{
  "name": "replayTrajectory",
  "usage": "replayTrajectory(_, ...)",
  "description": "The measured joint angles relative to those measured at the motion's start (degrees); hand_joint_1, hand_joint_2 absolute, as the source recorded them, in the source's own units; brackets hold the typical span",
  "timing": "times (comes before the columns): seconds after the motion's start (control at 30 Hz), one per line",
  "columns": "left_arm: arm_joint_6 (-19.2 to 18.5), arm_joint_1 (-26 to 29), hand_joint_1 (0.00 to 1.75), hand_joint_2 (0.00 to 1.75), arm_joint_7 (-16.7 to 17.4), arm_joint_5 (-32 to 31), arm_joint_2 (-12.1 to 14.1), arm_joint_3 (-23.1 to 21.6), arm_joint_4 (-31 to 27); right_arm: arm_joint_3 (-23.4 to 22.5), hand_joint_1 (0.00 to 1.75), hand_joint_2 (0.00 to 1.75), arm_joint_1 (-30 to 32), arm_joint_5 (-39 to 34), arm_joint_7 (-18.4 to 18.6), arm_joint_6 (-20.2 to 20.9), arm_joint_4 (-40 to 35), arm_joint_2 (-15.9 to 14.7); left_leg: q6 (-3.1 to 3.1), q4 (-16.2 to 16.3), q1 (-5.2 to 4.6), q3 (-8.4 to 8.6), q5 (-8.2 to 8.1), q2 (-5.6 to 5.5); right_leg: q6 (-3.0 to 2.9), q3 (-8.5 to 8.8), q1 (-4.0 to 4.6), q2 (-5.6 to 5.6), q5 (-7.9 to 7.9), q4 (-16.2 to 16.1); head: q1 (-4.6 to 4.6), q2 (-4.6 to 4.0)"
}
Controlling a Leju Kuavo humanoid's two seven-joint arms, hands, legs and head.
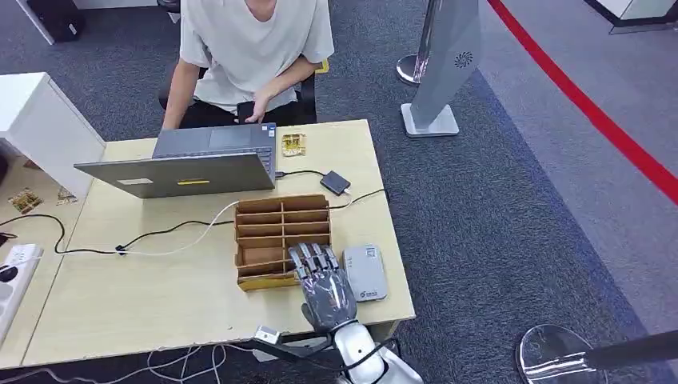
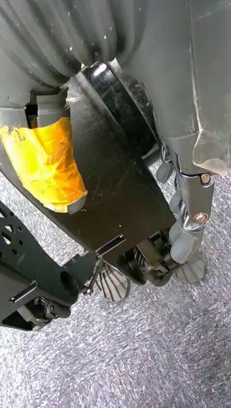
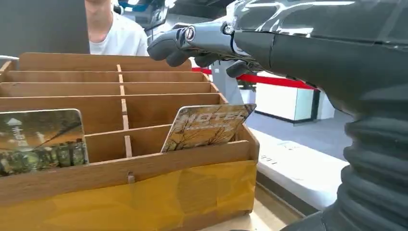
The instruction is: Pass the card to the sensor for recognition and then transmit it.
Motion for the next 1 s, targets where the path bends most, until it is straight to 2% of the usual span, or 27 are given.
replayTrajectory(0.37, 0.0, 0.0, 0.00, 1.75, 0.0, -0.1, 0.0, 0.0, 0.0, -2.9, 1.75, 1.75, -0.1, -0.2, -3.4, 0.0, -0.4, 0.4, 0.00, 0.0, 0.00, 0.00, 0.00, 0.00, 0.00, 0.00, 0.00, 0.00, 0.00, 0.0, 0.00, 0.00)
replayTrajectory(0.7, 0.0, 0.2, 0.00, 1.75, -0.6, -0.1, 0.0, 0.0, 0.0, -9.0, 1.75, 1.75, 0.0, -0.3, -7.0, 0.0, -2.2, 0.9, 0.00, 0.0, 0.00, 0.00, 0.00, 0.00, 0.00, 0.00, 0.00, 0.00, 0.00, 0.0, 0.00, 0.00)
replayTrajectory(0.83, 0.2, 0.2, 0.00, 1.75, -1.2, -1.8, 0.0, 0.0, 0.0, -11.2, 1.75, 1.75, 0.2, -0.3, -7.7, 0.0, -3.1, 0.9, 0.00, 0.0, 0.00, 0.00, 0.00, 0.00, 0.00, 0.00, 0.00, 0.00, 0.00, 0.0, 0.00, 0.00)
replayTrajectory(1.0, 0.4, 0.2, 0.00, 1.75, -1.3, -1.8, 0.0, -0.1, 0.0, -11.5, 1.75, 1.75, 0.2, -0.3, -7.7, 0.0, -3.2, 0.9, 0.00, 0.0, 0.00, 0.00, 0.00, 0.00, 0.00, -0.01, 0.00, 0.00, 0.00, 0.0, 0.00, 0.00)
